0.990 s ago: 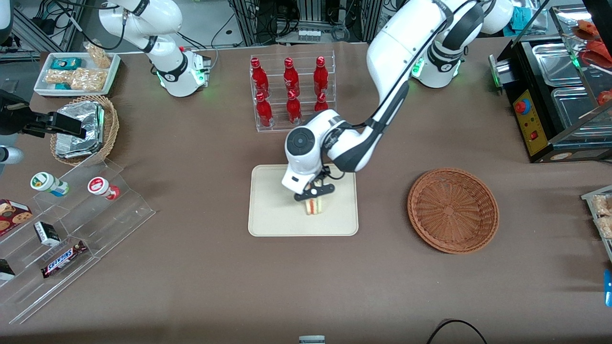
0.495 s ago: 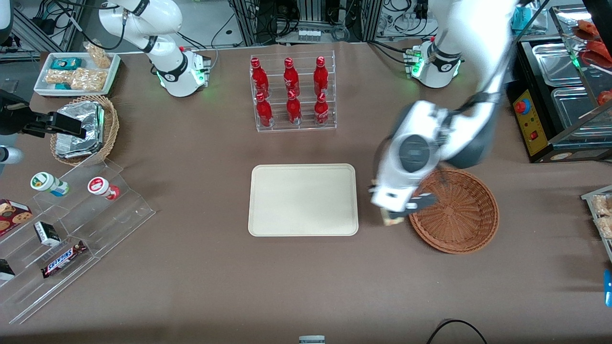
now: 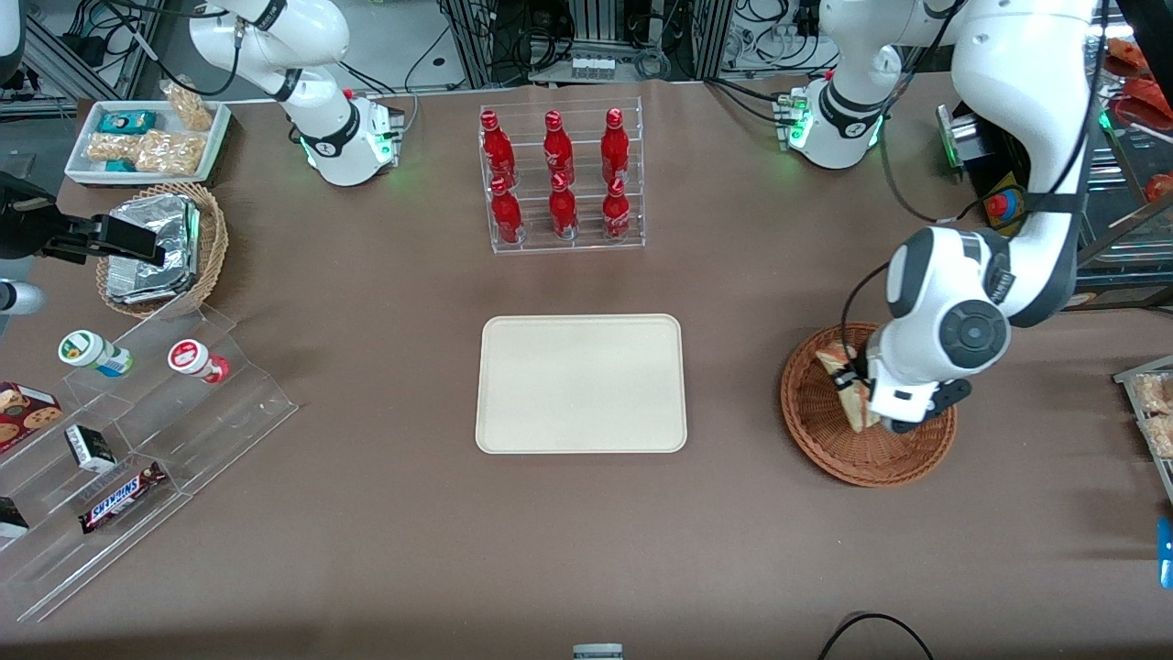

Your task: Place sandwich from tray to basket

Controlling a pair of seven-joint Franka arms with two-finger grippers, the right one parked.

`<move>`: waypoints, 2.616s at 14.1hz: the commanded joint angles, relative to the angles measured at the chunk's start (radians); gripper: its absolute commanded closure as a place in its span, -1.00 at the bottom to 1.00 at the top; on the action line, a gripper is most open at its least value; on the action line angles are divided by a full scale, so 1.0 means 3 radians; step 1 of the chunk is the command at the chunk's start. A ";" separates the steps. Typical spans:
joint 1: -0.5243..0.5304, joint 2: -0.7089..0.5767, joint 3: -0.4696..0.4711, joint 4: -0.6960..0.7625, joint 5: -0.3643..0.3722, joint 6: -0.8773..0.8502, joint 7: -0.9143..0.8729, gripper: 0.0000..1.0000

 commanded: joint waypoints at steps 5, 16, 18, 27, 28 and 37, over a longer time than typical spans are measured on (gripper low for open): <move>0.0205 0.0179 -0.0046 -0.0048 -0.0050 0.0317 -0.0008 0.82; 0.0221 -0.0347 -0.0041 0.0314 -0.0045 -0.0596 0.0838 -1.00; 0.0256 -0.0551 -0.0031 0.0549 -0.0055 -0.1179 0.1284 -1.00; 0.0369 -0.0868 -0.0036 0.1681 -0.0106 -0.2664 0.1500 -1.00; 0.0420 -0.0920 -0.0036 0.1690 -0.0127 -0.2755 0.1515 -1.00; 0.0727 -0.1135 -0.0378 0.1624 -0.0122 -0.2858 0.1674 -1.00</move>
